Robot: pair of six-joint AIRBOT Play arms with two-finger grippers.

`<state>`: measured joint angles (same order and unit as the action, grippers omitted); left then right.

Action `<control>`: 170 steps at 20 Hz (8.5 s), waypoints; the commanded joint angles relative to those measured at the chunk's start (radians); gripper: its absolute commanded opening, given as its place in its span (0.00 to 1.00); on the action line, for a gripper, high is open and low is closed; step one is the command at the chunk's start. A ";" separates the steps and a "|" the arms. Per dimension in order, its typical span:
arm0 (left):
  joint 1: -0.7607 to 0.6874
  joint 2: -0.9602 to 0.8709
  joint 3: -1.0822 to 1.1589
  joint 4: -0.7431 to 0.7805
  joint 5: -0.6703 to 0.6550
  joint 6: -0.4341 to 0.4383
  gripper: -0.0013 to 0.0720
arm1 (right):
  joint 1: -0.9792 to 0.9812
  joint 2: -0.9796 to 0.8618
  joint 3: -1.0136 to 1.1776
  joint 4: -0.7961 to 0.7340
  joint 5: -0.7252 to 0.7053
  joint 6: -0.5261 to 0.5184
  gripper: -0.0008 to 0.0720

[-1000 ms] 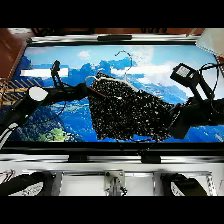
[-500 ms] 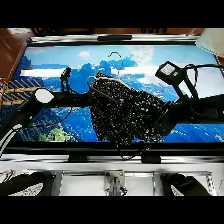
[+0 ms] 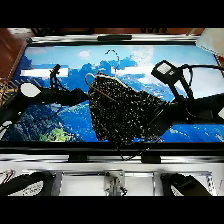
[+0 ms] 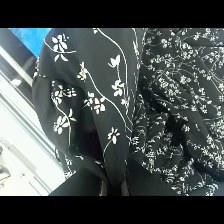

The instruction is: Fold the shirts.

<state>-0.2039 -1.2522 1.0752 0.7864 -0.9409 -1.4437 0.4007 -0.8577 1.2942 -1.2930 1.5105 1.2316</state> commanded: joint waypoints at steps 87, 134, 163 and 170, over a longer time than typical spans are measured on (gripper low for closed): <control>-0.301 0.428 0.225 0.275 0.380 0.127 0.70 | -0.036 0.010 0.561 -1.224 0.147 0.440 0.10; -0.257 0.354 0.226 0.322 0.198 0.032 0.70 | -1.611 -0.305 0.561 -0.596 -0.682 0.728 0.10; -0.257 0.299 0.225 0.322 0.195 0.007 0.71 | -1.918 -0.098 0.562 -0.229 -0.137 0.533 0.70; -0.257 0.239 0.227 0.377 0.040 -0.017 0.67 | -1.848 -0.067 0.459 -0.001 0.216 0.399 0.67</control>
<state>-0.4622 -0.9859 1.3003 1.1198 -0.7982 -1.4406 -1.4937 -0.9333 1.8149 -1.4258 1.5597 1.6833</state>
